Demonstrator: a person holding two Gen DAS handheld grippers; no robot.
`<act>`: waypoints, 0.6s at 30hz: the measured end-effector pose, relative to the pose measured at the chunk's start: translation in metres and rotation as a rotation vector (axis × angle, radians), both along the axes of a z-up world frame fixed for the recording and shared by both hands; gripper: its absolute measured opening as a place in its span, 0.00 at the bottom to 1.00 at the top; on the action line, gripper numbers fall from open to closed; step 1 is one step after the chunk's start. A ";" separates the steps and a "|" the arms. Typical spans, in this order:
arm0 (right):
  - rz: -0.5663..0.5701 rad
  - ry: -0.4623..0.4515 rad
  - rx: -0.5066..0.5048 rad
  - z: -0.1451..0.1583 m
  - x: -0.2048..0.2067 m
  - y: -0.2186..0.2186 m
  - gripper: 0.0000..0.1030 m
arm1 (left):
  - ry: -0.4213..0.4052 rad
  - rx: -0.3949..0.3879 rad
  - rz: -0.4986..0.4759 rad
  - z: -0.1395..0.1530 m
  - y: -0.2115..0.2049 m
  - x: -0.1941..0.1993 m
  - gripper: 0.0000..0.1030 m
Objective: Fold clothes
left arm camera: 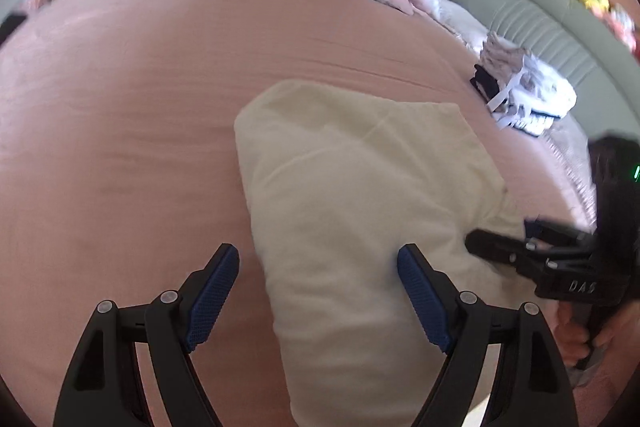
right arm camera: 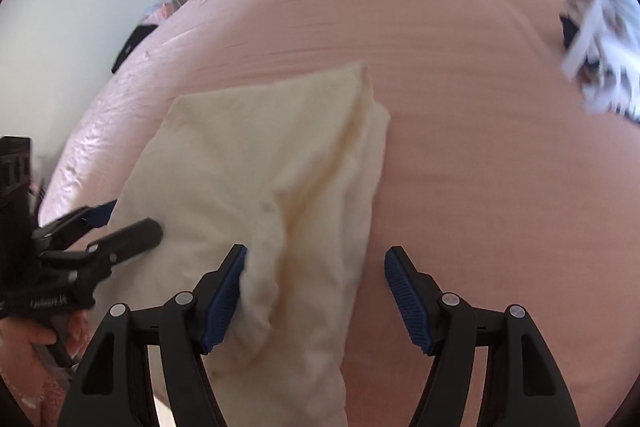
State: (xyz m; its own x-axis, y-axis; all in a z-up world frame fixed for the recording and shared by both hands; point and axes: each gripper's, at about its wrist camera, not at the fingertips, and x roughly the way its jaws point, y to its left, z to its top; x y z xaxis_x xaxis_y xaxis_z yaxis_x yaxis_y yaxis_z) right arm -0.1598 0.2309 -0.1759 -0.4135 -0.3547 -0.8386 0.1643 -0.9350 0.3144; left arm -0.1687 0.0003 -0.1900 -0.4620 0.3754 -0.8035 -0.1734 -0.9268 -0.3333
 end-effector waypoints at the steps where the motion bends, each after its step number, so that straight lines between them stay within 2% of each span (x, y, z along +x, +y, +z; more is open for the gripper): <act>1: -0.016 -0.003 -0.037 -0.001 0.005 0.007 0.68 | -0.016 0.023 0.010 -0.001 -0.003 0.002 0.80; 3: -0.037 -0.011 -0.077 -0.003 0.012 0.015 0.68 | -0.017 0.027 0.006 -0.003 -0.007 0.009 0.81; 11: -0.026 -0.050 -0.050 0.003 0.060 0.029 0.70 | -0.040 0.067 0.022 0.003 -0.028 0.032 0.82; 13: -0.034 -0.026 -0.006 0.009 0.069 0.034 0.70 | -0.025 0.083 0.029 0.008 -0.030 0.032 0.81; 16: -0.093 0.035 -0.018 0.026 0.068 0.046 0.70 | 0.036 0.143 0.040 0.018 -0.033 0.033 0.81; 18: -0.118 0.069 -0.104 0.036 0.062 0.055 0.71 | 0.060 0.206 0.060 0.022 -0.037 0.031 0.81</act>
State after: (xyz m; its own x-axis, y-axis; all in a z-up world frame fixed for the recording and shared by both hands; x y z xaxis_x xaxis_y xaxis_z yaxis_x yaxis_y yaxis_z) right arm -0.0974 0.2855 -0.1394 -0.5127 -0.3839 -0.7679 0.0803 -0.9120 0.4023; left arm -0.1376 -0.0371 -0.1682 -0.5332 0.4992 -0.6830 -0.1454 -0.8494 -0.5073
